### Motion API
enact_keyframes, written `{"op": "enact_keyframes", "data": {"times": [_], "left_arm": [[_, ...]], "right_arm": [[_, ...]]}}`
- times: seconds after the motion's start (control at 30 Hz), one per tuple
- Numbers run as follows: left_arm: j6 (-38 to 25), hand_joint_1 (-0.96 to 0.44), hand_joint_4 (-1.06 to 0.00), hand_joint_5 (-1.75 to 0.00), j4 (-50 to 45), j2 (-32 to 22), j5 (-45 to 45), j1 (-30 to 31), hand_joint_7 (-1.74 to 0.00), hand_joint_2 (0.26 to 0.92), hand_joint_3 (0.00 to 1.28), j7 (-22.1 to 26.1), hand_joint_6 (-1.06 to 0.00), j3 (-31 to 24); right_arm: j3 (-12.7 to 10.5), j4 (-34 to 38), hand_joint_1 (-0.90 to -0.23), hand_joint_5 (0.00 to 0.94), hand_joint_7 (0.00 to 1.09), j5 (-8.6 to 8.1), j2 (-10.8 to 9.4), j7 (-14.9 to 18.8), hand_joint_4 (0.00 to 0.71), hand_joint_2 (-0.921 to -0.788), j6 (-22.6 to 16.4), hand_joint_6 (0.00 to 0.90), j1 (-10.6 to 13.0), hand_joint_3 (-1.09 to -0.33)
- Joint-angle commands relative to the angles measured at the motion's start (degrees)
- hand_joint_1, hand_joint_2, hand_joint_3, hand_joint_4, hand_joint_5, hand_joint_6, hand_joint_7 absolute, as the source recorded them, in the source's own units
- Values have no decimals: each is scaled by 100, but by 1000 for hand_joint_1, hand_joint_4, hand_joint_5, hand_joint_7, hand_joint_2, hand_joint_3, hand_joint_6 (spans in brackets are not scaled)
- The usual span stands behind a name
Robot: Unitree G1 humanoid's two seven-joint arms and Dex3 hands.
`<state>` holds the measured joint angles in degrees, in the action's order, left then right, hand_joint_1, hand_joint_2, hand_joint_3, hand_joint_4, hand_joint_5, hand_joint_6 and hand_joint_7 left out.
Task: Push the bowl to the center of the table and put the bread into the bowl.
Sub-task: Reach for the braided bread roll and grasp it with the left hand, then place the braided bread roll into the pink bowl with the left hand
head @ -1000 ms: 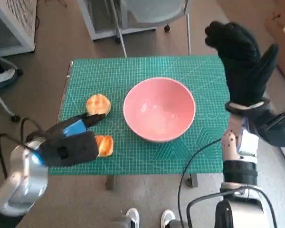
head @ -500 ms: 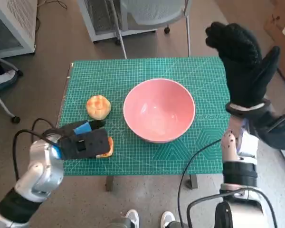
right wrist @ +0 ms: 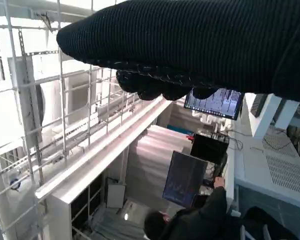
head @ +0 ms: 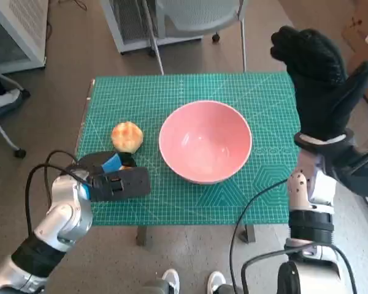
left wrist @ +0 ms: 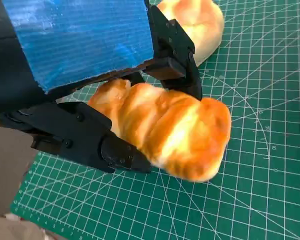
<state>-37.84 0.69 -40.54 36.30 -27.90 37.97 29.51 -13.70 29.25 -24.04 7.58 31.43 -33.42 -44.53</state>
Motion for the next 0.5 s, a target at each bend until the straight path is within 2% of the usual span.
{"op": "enact_keyframes", "data": {"times": [0.03,0.1,0.2,0.3,0.5], "left_arm": [[157,1,-699,-1004,-393,-99,-135,183,-1146,903,27,277,-782,-203],[329,2,-706,-1085,-1035,-314,-409,304,-1090,907,25,445,-759,-595],[391,2,-713,-1151,-1252,-366,-472,385,-1043,911,24,530,-738,-759],[420,2,-733,-1139,-1814,-421,-762,425,-1057,910,25,606,-718,-1285],[453,2,-755,-1109,-2245,-443,-941,426,-1082,910,25,621,-698,-1735]], "right_arm": [[-9,-61,-617,2,15,-24,-31,-51,330,-921,85,382,156,-538],[-7,-113,-620,2,14,-21,-47,-83,330,-921,87,381,191,-537],[1,-155,-622,1,13,-19,-52,-104,329,-921,99,381,214,-535],[18,-165,-623,1,12,2,-73,-135,328,-921,87,381,236,-535],[27,-166,-625,1,10,3,-90,-143,329,-921,81,380,259,-535]]}}
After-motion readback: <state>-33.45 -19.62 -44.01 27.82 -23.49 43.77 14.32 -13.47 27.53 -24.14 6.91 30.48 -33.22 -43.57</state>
